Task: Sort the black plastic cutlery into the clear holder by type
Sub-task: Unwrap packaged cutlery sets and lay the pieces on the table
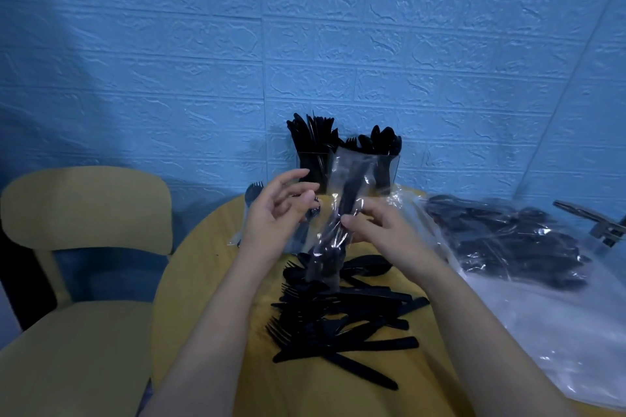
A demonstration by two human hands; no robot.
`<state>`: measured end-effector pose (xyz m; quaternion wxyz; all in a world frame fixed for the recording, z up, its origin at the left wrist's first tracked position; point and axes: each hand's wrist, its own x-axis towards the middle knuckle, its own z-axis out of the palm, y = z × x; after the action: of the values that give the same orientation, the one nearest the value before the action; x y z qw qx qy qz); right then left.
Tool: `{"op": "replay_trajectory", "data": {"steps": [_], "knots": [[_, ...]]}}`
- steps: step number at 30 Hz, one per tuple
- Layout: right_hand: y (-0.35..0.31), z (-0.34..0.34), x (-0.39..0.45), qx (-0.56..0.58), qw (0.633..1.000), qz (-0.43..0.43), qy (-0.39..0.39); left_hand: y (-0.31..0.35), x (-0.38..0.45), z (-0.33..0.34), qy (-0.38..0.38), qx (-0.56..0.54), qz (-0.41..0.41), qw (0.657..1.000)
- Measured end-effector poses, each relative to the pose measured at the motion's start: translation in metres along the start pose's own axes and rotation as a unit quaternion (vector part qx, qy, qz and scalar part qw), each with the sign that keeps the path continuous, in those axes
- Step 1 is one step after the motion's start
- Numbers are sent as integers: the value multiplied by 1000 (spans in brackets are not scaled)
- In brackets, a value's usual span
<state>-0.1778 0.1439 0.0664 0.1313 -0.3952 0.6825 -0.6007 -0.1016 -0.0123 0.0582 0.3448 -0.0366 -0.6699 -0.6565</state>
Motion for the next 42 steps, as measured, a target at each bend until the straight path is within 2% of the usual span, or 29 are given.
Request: {"op": "replay_trajectory", "data": {"steps": [4,9,12,16,20,23,28,31,34,42], "knots": [[1,7,0,-27,998,20,-57,-2,1,1,1,-20,-8,1000],[-1,5,-1,-36,997,27,-68,-5,4,3,48,-91,-42,994],[1,3,-1,-32,997,46,-59,-8,4,2,46,-112,-65,991],[2,1,-1,-39,996,57,-56,-10,3,3,46,-76,-68,994],[9,2,2,-94,992,63,-63,-14,3,3,85,-25,-75,993],[10,8,3,-130,990,50,-35,-18,3,3,121,-3,-67,990],[16,10,4,-263,963,-48,24,-22,2,5,121,49,-37,991],[20,5,7,-291,951,-64,81,-25,3,4,121,89,-31,988],[18,-2,7,-263,959,-45,91,-25,2,4,124,119,-12,985],[10,-17,2,-90,993,68,40,-20,2,0,151,133,2,980]]}}
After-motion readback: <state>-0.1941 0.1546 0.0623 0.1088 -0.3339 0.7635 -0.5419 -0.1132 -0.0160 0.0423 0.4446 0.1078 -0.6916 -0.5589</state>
